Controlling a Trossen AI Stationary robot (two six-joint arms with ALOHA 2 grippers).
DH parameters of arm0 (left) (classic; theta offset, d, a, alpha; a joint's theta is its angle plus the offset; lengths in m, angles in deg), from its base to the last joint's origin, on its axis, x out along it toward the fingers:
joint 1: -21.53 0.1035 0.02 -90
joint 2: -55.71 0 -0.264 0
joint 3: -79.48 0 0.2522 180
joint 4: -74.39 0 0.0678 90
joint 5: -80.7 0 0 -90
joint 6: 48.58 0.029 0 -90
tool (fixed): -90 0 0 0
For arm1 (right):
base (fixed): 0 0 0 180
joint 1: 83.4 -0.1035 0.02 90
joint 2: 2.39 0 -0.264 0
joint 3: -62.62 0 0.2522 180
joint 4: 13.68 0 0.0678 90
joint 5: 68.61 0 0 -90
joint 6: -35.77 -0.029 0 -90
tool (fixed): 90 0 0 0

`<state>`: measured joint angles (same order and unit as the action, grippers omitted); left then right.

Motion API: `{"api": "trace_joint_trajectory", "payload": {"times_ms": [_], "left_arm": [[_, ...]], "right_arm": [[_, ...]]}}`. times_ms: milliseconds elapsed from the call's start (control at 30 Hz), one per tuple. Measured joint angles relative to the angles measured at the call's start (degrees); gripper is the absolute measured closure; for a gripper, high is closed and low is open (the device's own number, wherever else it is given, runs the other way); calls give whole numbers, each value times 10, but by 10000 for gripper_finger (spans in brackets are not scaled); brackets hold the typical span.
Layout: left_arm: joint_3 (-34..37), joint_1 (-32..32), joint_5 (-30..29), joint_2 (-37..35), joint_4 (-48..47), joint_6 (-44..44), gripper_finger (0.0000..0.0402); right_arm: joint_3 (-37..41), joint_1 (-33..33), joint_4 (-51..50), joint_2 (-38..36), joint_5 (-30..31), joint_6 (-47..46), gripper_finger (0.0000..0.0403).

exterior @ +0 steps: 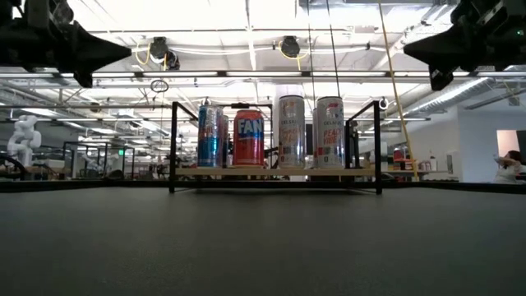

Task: Place canned beverage on shelf
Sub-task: Return to Home Position

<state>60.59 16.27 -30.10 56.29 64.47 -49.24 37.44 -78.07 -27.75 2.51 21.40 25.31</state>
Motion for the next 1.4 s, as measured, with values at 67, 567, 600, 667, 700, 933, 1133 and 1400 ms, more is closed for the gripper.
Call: {"api": "trace_joint_trajectory", "payload": {"times_ms": [67, 567, 600, 667, 700, 933, 1133, 1400], "left_arm": [[-1, 0, -3, -5, -9, 1, 402], [42, 0, -8, -5, 78, -4, 402], [42, 0, -8, -6, 78, -4, 402], [42, 0, -8, -5, 72, -2, 402], [42, 0, -8, -5, 67, -2, 402], [47, 0, -22, -6, 35, -15, 402], [47, -2, -9, -5, 3, -38, 402], [47, -20, 19, -5, -1, -46, 402]], "right_arm": [[0, 6, -24, -20, 1, -5, 403], [102, 15, 80, -48, -3, -21, 403], [102, 15, 63, -49, -3, -19, 403], [102, 18, 51, -47, -3, -9, 403], [102, 21, 54, -47, -2, -6, 403], [103, 37, 49, -48, -31, -8, 403], [104, 37, 27, -46, -61, -22, 403], [105, 36, 25, -45, -63, 1, 403]]}}
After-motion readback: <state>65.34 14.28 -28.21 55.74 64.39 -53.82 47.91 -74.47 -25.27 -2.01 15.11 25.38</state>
